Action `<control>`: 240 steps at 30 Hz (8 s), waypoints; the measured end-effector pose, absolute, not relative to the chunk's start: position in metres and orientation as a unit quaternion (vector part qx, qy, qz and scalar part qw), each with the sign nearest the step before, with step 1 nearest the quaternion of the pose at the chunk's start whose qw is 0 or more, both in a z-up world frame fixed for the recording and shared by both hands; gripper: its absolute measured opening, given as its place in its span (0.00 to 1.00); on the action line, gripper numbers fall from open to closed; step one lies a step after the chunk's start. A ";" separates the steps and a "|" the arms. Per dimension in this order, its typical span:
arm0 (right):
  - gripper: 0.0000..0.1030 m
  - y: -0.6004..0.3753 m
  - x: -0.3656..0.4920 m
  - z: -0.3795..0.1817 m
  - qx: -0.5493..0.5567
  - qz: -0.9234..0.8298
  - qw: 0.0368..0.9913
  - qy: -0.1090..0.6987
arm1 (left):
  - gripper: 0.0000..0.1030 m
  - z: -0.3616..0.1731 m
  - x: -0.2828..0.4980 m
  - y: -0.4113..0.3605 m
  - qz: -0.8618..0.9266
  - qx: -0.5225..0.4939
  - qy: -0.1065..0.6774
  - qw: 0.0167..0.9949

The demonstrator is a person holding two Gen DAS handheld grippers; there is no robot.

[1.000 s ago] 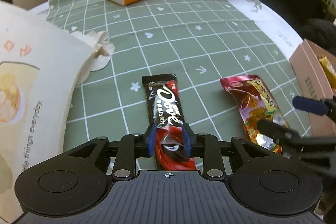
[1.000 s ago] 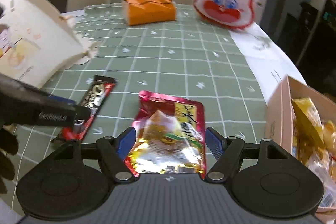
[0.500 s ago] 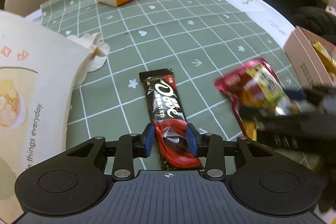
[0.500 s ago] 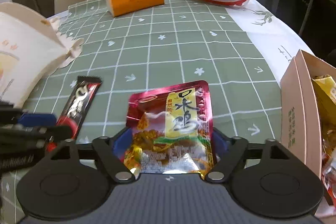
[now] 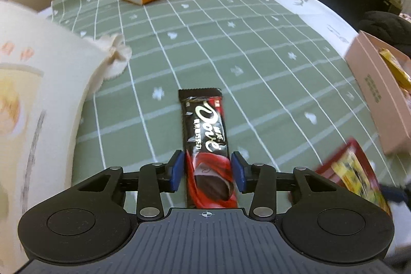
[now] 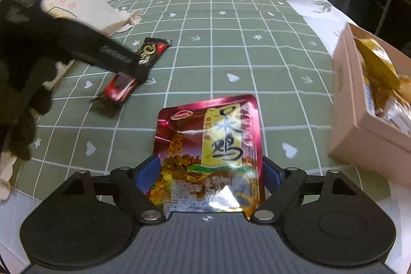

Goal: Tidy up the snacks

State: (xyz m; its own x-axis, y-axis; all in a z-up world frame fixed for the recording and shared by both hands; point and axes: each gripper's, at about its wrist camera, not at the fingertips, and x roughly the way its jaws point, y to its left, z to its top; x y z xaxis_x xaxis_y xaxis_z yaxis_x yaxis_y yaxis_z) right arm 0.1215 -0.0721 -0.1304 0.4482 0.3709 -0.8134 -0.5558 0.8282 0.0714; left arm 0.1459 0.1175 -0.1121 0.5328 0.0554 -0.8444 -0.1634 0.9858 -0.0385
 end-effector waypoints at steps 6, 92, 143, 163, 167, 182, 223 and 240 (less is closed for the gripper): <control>0.87 -0.083 0.112 -0.135 -0.105 0.273 0.854 0.429 | 0.44 -0.108 0.092 0.109 0.061 -0.068 0.501 0.861; 0.72 -0.138 0.115 -0.118 -0.130 0.327 0.847 0.400 | 0.43 -0.103 0.073 0.070 0.055 -0.050 0.499 0.863; 0.60 -0.168 0.088 -0.088 -0.079 0.271 0.871 0.402 | 0.13 -0.103 0.065 0.057 0.012 -0.059 0.486 0.872; 0.84 -0.169 0.087 -0.135 -0.084 0.202 0.875 0.432 | 0.18 -0.098 0.064 0.021 0.033 0.023 0.514 0.857; 0.85 -0.171 0.085 -0.136 -0.080 0.199 0.878 0.428 | 0.20 -0.097 0.069 0.017 0.028 0.024 0.517 0.855; 0.89 -0.171 0.081 -0.137 -0.074 0.196 0.883 0.420 | 0.47 -0.102 0.078 0.016 0.030 -0.010 0.533 0.846; 0.62 -0.213 0.058 -0.083 -0.053 0.197 0.900 0.384 | 0.42 -0.066 0.029 -0.009 -0.057 -0.034 0.450 0.891; 0.62 -0.241 0.044 -0.040 -0.022 0.149 0.930 0.336 | 0.05 0.011 0.032 -0.035 -0.152 -0.046 0.375 0.913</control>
